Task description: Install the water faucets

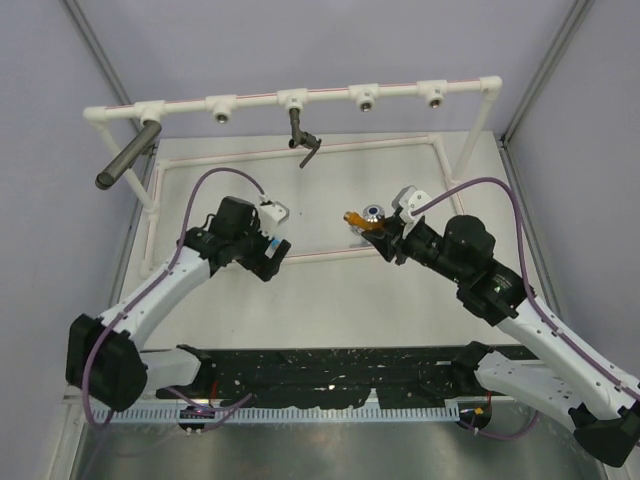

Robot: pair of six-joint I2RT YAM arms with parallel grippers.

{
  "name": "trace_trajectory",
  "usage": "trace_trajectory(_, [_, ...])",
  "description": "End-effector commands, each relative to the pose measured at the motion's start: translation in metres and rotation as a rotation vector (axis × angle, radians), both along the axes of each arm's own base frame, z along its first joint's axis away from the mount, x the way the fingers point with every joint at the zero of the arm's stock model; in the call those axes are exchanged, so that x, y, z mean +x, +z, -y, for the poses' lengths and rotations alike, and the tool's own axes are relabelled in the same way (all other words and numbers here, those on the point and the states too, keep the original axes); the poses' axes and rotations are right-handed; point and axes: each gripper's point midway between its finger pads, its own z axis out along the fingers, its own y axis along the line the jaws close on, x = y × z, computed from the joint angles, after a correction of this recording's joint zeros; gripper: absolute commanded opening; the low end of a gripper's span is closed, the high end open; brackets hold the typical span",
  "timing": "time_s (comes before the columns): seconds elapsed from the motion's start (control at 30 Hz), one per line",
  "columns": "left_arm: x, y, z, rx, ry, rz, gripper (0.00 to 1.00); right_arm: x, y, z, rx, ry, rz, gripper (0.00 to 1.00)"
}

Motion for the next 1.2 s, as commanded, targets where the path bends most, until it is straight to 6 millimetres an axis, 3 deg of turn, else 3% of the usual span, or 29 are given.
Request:
trace_trajectory(0.0, [0.026, -0.023, -0.026, 0.232, 0.006, -0.044, 1.0, 0.009, 0.004, 0.025, 0.035, -0.148, 0.032, 0.05])
trace_trajectory(0.23, [0.06, -0.061, -0.024, 0.326, 0.011, -0.15, 1.0, 0.001, 0.001, 0.039, 0.044, -0.174, 0.061, 0.05])
trace_trajectory(0.47, [0.064, -0.097, -0.024, 0.393, 0.001, -0.304, 0.99, 0.0, 0.003, 0.046, 0.033, -0.194, 0.089, 0.05])
trace_trajectory(0.6, [0.063, -0.101, -0.029, 0.433, 0.032, -0.354, 0.89, 0.0, 0.005, 0.048, 0.026, -0.2, 0.099, 0.05])
trace_trajectory(0.7, [0.057, -0.104, -0.031, 0.443, 0.029, -0.376, 0.82, 0.0, 0.005, 0.05, 0.023, -0.206, 0.106, 0.05])
trace_trajectory(0.77, [0.051, -0.109, -0.029, 0.433, 0.026, -0.404, 0.72, 0.0, 0.006, 0.05, 0.024, -0.207, 0.109, 0.05])
trace_trajectory(0.83, [0.045, -0.113, -0.025, 0.438, 0.024, -0.422, 0.72, 0.001, 0.006, 0.05, 0.022, -0.209, 0.109, 0.05])
trace_trajectory(0.97, [0.028, -0.123, -0.001, 0.43, -0.024, -0.477, 0.67, 0.001, 0.006, 0.05, 0.025, -0.21, 0.112, 0.05])
trace_trajectory(1.17, [0.006, -0.122, 0.041, 0.326, -0.041, -0.536, 0.41, 0.009, 0.006, 0.064, 0.02, -0.297, 0.127, 0.05])
